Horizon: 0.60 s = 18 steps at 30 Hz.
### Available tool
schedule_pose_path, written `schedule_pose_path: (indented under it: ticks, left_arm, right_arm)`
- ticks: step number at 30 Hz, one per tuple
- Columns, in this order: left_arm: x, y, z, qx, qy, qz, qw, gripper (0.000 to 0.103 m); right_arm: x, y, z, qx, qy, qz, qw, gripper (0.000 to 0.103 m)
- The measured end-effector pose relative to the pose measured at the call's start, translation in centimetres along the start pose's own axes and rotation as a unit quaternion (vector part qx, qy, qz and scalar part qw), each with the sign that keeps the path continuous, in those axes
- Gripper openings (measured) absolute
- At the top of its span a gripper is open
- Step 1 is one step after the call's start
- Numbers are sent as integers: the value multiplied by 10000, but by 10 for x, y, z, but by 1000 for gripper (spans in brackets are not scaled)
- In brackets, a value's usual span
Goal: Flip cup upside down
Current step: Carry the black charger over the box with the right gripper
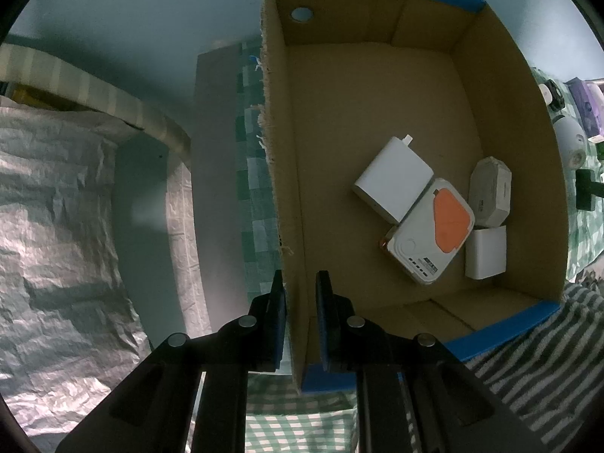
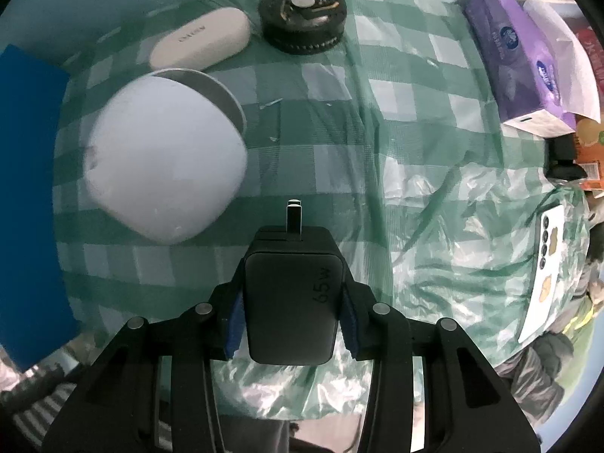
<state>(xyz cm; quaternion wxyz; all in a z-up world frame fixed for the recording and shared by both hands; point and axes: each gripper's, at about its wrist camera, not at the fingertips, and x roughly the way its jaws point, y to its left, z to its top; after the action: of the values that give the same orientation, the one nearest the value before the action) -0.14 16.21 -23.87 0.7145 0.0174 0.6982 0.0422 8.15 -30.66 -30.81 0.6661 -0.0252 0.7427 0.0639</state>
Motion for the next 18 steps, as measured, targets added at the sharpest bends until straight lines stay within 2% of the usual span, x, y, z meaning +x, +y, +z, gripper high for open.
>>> schedule_pose_path:
  ticks: [7,14,18]
  left_arm:
    - [-1,1,0,9,-7,-29,10000,13]
    - [-2,2,-1,9,-30,-66,10000,13]
    - [-2,2,-1,-1,-39,-96,9999,13]
  right_arm:
    - [-26,13,-21,-128,-76,156,9998,40]
    - [-59,46,-30,-396,-178,326,9985,40]
    - [-78,65,-16,-612,-239,389,9971,41]
